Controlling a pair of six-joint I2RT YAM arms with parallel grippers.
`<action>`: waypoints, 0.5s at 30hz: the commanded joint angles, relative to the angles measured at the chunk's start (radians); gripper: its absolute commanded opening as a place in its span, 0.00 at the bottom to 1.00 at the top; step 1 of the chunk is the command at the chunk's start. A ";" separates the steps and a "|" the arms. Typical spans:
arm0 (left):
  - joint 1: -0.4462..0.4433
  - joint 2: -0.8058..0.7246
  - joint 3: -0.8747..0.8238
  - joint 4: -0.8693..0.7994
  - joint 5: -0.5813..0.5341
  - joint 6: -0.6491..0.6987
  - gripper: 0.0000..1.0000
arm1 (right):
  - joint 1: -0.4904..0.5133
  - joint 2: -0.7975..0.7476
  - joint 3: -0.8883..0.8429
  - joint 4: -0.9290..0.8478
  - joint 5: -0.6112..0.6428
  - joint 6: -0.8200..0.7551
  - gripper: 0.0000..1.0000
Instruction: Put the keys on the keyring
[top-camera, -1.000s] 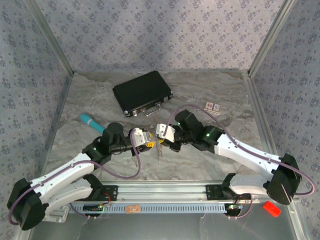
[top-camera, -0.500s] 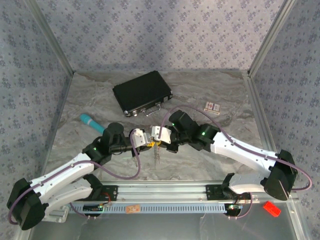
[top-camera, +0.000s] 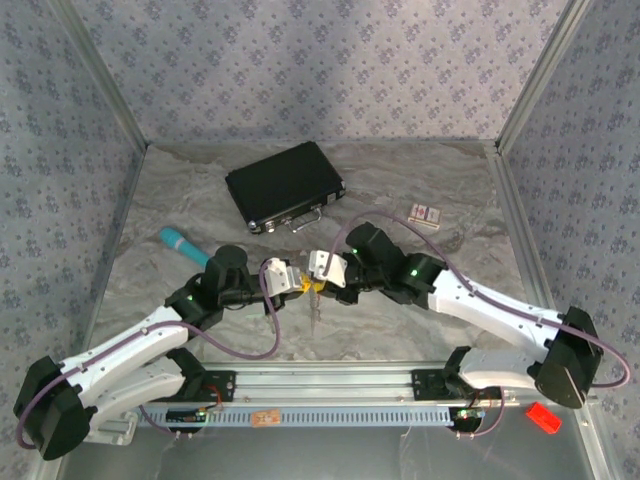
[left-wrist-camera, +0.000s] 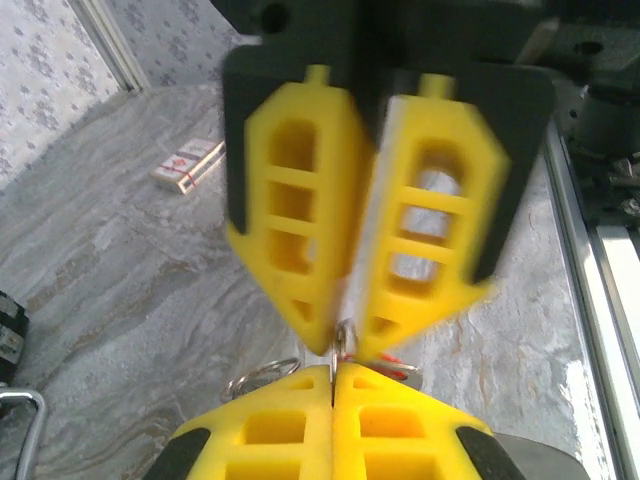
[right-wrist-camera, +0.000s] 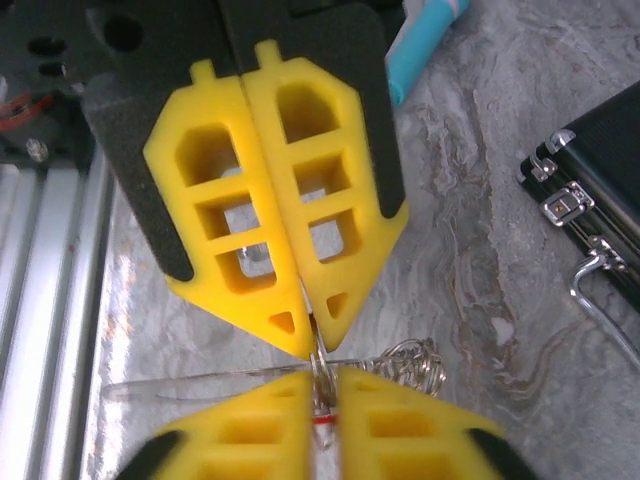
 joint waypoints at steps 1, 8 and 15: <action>-0.003 -0.020 -0.050 0.162 0.021 -0.062 0.00 | -0.062 -0.065 -0.107 0.172 -0.151 0.081 0.29; -0.003 -0.034 -0.122 0.318 0.038 -0.110 0.00 | -0.102 -0.091 -0.253 0.403 -0.240 0.164 0.36; -0.004 -0.039 -0.125 0.310 0.059 -0.113 0.00 | -0.105 -0.092 -0.255 0.420 -0.238 0.160 0.35</action>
